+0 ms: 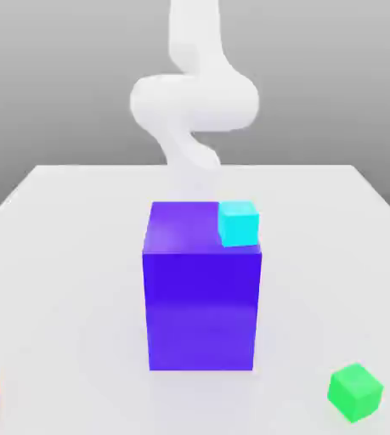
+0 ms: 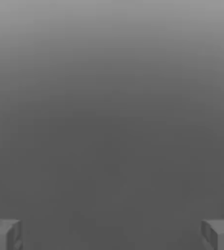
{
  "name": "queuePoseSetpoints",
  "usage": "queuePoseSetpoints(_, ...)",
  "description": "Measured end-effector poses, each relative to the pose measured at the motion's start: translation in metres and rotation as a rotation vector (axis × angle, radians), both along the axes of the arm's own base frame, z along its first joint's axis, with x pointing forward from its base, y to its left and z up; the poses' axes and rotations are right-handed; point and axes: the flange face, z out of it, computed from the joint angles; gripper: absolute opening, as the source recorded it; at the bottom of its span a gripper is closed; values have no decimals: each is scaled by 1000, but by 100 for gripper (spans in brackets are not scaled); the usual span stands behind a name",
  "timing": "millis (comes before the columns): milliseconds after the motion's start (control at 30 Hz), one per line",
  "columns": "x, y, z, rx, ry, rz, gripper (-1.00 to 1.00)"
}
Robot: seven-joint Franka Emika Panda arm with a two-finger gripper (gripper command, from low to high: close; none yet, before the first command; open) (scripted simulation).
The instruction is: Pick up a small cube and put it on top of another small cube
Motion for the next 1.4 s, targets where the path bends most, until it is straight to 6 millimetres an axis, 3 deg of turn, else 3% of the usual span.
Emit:
queuePoseSetpoints(300,98,75,-94,-47,195,145,0)
queuePoseSetpoints(467,135,125,-160,-79,300,227,0)
queuePoseSetpoints(600,153,171,-219,-108,382,302,0)
queuePoseSetpoints(867,165,250,-350,-168,547,429,0)
queuePoseSetpoints(1100,141,314,-474,-228,690,543,0)
queuePoseSetpoints(1233,134,325,-542,-239,715,563,0)
queuePoseSetpoints(1267,133,325,-555,-240,716,563,-100)
queuePoseSetpoints(1400,133,325,-555,-239,716,564,-100)
